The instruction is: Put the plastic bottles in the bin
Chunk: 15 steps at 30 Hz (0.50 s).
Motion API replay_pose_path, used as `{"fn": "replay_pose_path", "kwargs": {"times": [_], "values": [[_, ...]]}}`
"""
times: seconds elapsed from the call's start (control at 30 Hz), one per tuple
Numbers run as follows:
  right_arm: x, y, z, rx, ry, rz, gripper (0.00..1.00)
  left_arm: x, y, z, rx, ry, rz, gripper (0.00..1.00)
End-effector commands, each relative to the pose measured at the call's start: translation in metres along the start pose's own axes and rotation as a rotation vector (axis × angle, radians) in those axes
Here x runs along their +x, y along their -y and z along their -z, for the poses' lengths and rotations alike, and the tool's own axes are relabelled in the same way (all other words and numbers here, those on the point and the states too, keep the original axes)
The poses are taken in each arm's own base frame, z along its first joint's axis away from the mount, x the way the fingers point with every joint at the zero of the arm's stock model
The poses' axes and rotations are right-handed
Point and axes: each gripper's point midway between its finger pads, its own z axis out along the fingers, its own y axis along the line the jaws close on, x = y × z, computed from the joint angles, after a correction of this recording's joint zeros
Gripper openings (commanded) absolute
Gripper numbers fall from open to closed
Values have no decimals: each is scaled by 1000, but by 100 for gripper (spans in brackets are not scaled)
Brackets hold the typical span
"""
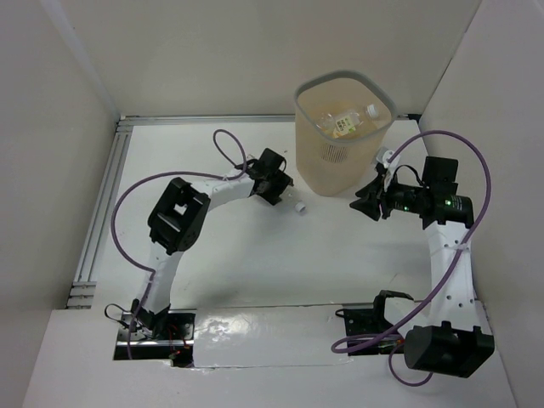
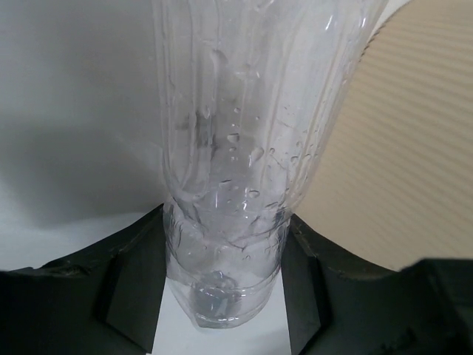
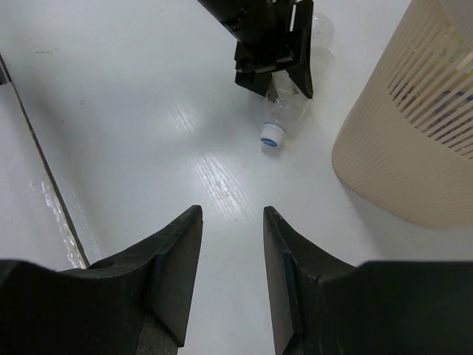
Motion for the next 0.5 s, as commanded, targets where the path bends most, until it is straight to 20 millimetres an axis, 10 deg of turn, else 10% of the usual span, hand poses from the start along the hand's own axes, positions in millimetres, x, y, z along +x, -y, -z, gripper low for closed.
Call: {"fn": "replay_pose_path", "kwargs": {"times": [0.0, 0.27, 0.47], "values": [[9, -16, 0, -46, 0, -14, 46, -1, -36, 15, -47, -14, -73, 7], [76, -29, -11, -87, -151, -26, 72, -35, 60, 167, 417, 164, -382, 0], [86, -25, -21, -100, -191, -62, 7, -43, 145, 256, 733, 283, -575, 0]]}}
